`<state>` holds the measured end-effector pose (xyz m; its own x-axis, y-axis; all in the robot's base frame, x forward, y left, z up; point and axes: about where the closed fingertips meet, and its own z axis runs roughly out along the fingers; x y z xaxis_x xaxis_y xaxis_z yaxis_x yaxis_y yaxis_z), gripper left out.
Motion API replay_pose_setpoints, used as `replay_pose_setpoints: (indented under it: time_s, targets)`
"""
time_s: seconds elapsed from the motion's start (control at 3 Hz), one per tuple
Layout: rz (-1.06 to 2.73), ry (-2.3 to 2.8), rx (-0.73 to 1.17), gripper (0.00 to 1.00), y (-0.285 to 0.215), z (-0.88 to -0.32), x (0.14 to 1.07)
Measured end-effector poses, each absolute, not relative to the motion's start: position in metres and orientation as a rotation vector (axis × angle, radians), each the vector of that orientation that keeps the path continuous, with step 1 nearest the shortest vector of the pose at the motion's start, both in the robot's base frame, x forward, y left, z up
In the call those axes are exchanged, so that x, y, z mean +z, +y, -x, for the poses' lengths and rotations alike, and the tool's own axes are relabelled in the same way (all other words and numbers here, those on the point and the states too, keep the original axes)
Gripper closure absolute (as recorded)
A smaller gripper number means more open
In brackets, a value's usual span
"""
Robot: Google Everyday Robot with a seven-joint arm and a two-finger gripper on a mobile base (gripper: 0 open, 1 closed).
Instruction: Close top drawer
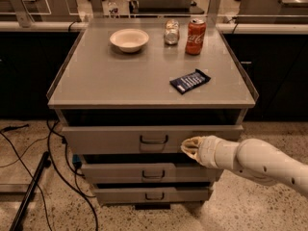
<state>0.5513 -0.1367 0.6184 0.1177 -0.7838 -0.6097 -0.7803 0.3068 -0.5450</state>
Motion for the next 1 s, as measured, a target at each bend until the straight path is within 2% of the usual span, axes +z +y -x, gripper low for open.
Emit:
replay_pose_setpoints:
  time_s: [0.67, 1.0]
  targets:
    - [1.471, 1.643, -0.012, 1.00, -0.135, -0.553, 0.622]
    - [1.541, 1.706, 0.006, 1.00, -0.143, -0.528, 0.628]
